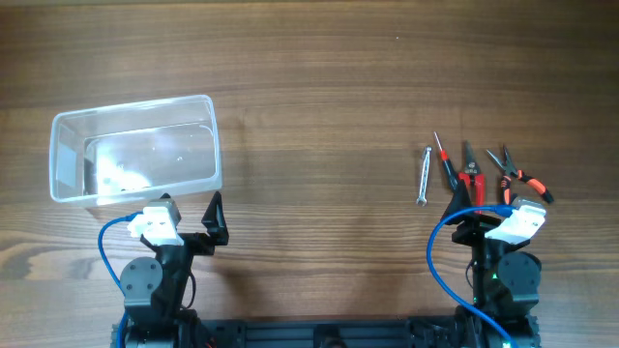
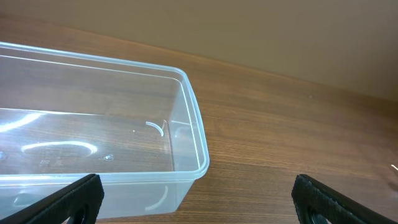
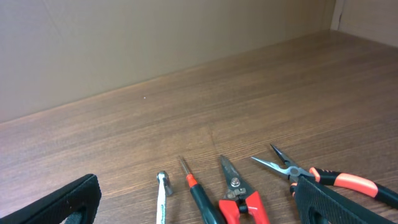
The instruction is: Pack container
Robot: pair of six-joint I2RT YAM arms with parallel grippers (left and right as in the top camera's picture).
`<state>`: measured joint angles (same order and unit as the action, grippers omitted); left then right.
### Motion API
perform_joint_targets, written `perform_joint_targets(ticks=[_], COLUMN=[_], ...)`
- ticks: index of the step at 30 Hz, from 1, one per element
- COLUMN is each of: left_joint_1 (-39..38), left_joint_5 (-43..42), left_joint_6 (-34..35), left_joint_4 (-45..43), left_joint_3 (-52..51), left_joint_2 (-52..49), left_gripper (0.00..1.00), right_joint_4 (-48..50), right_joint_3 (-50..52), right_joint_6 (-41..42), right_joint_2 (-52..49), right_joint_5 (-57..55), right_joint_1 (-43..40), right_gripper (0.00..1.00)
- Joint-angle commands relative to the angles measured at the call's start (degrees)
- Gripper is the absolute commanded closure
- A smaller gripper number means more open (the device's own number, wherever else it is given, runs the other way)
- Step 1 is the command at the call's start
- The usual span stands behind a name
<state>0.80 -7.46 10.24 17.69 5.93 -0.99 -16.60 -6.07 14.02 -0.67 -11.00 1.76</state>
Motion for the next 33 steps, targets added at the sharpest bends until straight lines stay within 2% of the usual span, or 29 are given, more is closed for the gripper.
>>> perform_joint_targets(ticks=[1,25,29,33], left_joint_1=[-0.33,-0.33,-0.33,-0.33], left_joint_5=[-1.27,-1.46,-9.94,-12.46], left_joint_6=[0.72,0.74,1.01,6.67], left_joint_4=[-0.31,-0.33,-0.94,-0.11], left_joint_3=[-0.48,-0.48,-0.46,-0.46], left_joint_2=[0.72,0.72,0.59,0.52], left_gripper=[0.0,0.0,0.0,0.0], right_joint_4=[0.48,0.48,4.31,6.84], right_joint_3=[-0.13,-0.13,-0.09,-0.09], right_joint_6=[-0.35,-0.37,-0.04,15.76], right_joint_2=[0.42,0.42,0.42,0.42], right_joint_5=[-1.03,-1.03,-1.84,6.08], right_joint_1=[-0.13,-0.13,-0.13,-0.13], right_gripper=[0.0,0.0,0.0,0.0])
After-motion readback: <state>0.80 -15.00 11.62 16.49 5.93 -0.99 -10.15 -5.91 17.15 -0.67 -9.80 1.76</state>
